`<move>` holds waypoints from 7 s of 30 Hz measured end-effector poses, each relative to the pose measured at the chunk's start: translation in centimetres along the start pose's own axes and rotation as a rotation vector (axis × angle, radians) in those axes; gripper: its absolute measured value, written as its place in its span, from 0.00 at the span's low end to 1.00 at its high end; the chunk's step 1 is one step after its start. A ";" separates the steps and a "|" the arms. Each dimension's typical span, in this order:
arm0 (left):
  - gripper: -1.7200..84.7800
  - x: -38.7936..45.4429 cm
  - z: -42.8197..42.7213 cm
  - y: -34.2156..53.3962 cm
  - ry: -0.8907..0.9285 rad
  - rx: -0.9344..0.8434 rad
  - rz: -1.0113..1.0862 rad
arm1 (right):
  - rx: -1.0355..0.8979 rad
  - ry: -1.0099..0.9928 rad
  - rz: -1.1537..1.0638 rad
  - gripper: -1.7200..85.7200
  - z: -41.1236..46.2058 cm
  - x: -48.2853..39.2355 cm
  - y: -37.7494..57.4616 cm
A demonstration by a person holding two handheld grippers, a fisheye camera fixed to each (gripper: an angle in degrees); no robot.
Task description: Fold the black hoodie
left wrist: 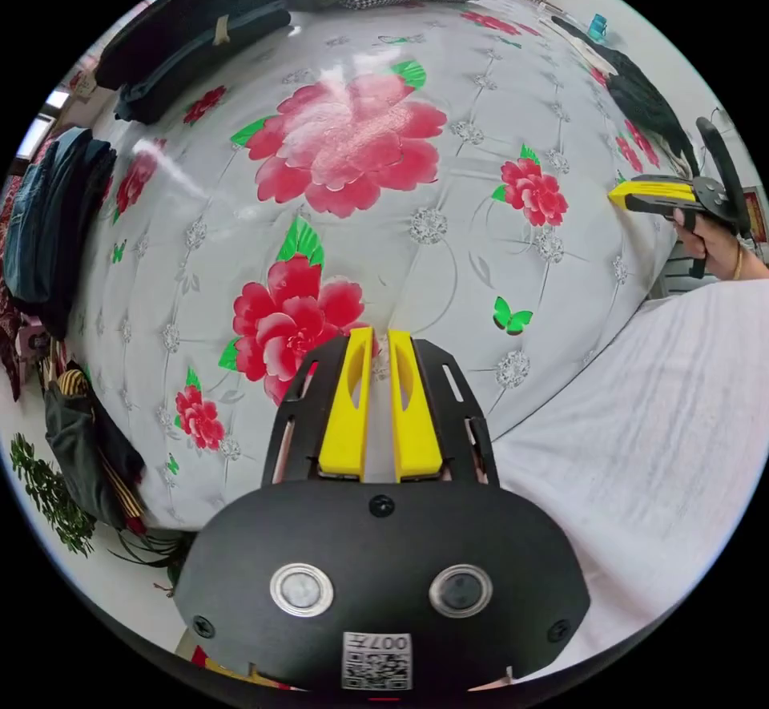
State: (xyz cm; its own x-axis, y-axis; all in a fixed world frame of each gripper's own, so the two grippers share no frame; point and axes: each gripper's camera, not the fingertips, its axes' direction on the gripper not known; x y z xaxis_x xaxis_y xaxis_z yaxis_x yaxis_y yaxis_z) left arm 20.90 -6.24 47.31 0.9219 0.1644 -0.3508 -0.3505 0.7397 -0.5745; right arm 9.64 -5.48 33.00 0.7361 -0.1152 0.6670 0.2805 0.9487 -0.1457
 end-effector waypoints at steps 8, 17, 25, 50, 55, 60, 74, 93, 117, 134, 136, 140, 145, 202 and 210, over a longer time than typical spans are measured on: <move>0.05 0.0 1.6 -1.2 -0.021 -0.061 -0.140 | 0.338 0.362 0.251 0.13 -12.2 13.6 4.9; 0.01 -1.4 1.8 2.2 0.351 0.143 -0.662 | 0.243 0.574 0.291 0.14 -18.1 26.9 4.7; 0.01 3.2 1.5 4.5 0.371 0.156 -0.590 | 0.121 0.411 0.343 0.07 -19.0 32.9 5.7; 0.14 2.1 -9.9 12.5 0.485 0.771 -0.199 | 0.623 -1.257 -1.029 0.02 -52.6 -12.8 13.9; 0.15 -3.1 -8.9 20.0 0.489 0.857 -0.393 | 0.398 -1.334 -1.181 0.02 -49.9 -21.6 13.5; 0.15 -7.7 -5.9 27.9 0.436 0.799 -0.602 | 0.472 -1.255 -0.888 0.02 -46.7 -17.4 9.8; 0.16 -9.7 -0.8 26.8 0.410 0.556 -0.564 | 0.715 -0.029 0.228 0.07 -42.4 3.6 16.8; 0.15 -8.8 -0.4 21.0 0.448 0.473 -0.370 | 0.140 -0.041 -0.187 0.12 -13.6 -17.8 -13.8; 0.18 5.6 -5.2 -3.6 0.350 0.362 0.214 | 0.943 0.412 -0.031 0.02 -47.7 -19.3 26.8; 0.08 1.9 -4.5 -5.6 1.346 0.591 -0.189 | 0.908 0.418 0.086 0.02 -50.0 -15.0 37.2; 0.08 -1.7 -7.2 -1.8 1.526 0.887 -0.295 | 0.929 0.410 0.061 0.02 -50.8 -14.5 37.3; 0.07 -7.7 -19.4 6.4 1.576 1.381 -0.169 | 1.067 0.358 -0.079 0.02 -54.2 -15.0 36.6; 0.07 -9.2 -36.2 20.4 1.315 1.813 0.071 | 1.305 0.340 -0.238 0.02 -59.3 -18.2 37.3; 0.10 -13.2 0.6 4.9 -0.038 0.066 -0.571 | 0.036 0.192 0.228 0.04 -13.9 13.7 -3.8; 0.10 -22.8 -6.0 5.1 -0.127 0.220 -0.685 | 0.246 0.578 0.185 0.03 -27.8 21.0 -5.9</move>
State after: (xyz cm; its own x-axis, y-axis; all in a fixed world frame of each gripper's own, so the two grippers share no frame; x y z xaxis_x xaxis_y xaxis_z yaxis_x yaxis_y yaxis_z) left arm -2.87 -10.10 47.93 0.9392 -0.3176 0.1307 0.3409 0.8156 -0.4676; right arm 40.55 -21.65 27.53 0.9904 -0.0179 0.1369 0.0185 0.9998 -0.0030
